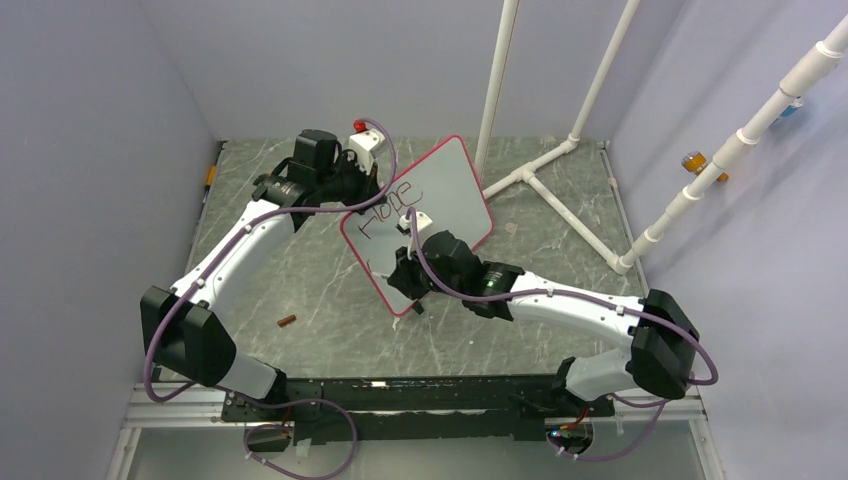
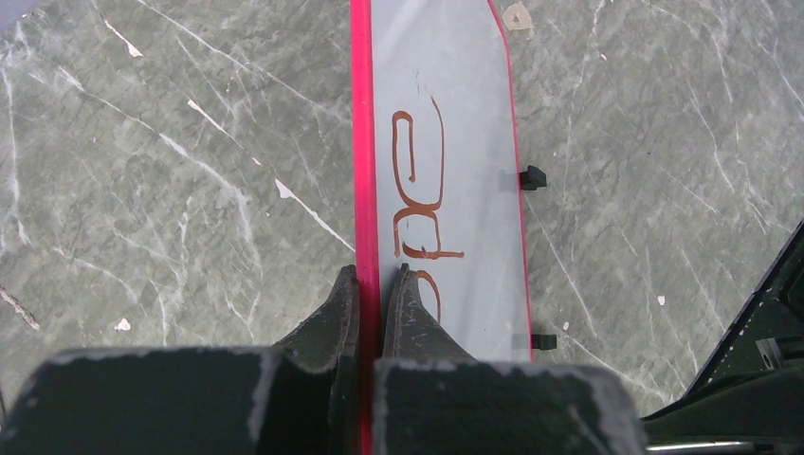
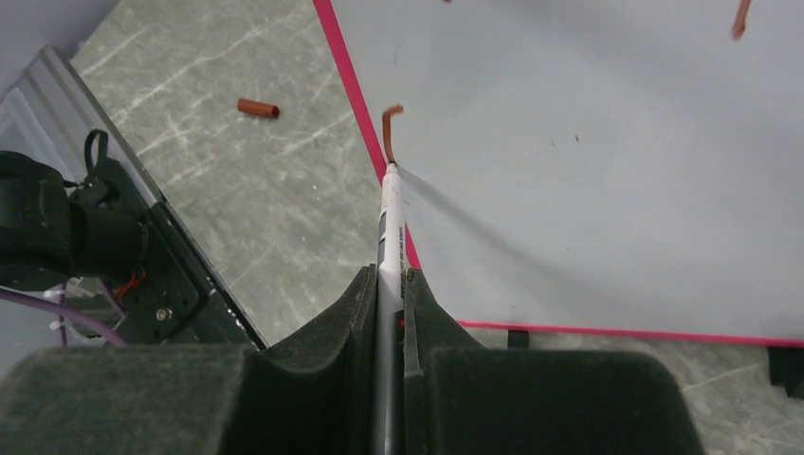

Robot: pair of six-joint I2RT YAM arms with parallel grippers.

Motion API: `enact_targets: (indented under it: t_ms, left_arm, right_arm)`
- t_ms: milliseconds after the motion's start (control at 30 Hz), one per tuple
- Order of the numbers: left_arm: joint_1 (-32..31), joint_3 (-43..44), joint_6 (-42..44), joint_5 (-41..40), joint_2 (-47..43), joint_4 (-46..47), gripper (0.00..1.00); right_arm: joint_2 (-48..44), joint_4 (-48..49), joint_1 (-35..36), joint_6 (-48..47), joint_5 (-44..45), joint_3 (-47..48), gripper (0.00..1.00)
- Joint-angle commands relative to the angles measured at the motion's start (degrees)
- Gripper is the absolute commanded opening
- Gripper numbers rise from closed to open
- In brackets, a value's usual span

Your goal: Write a sentence on the whiteboard

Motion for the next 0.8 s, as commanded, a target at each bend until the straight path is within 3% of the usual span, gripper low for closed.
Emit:
enact_targets:
  t_ms: [0,500,767]
  left_arm:
    - [-0.5,-0.2,6.1,-9.1,1.2,-2.1,0.00]
    - [-0.6,-0.2,6.1,-9.2,1.2,-2.0,0.00]
    - [-0.6,-0.2,6.2,-9.3,1.3,-2.1,0.00]
  right_arm:
    - [-1.1,0.7,-0.2,1.1,2.2,-2.6,0.00]
    - [-4.1,0.0,-0.2,3.5,3.3,-9.5,0.00]
    - [-3.2,0.9,0.0,3.8,1.1,-8.6,0.00]
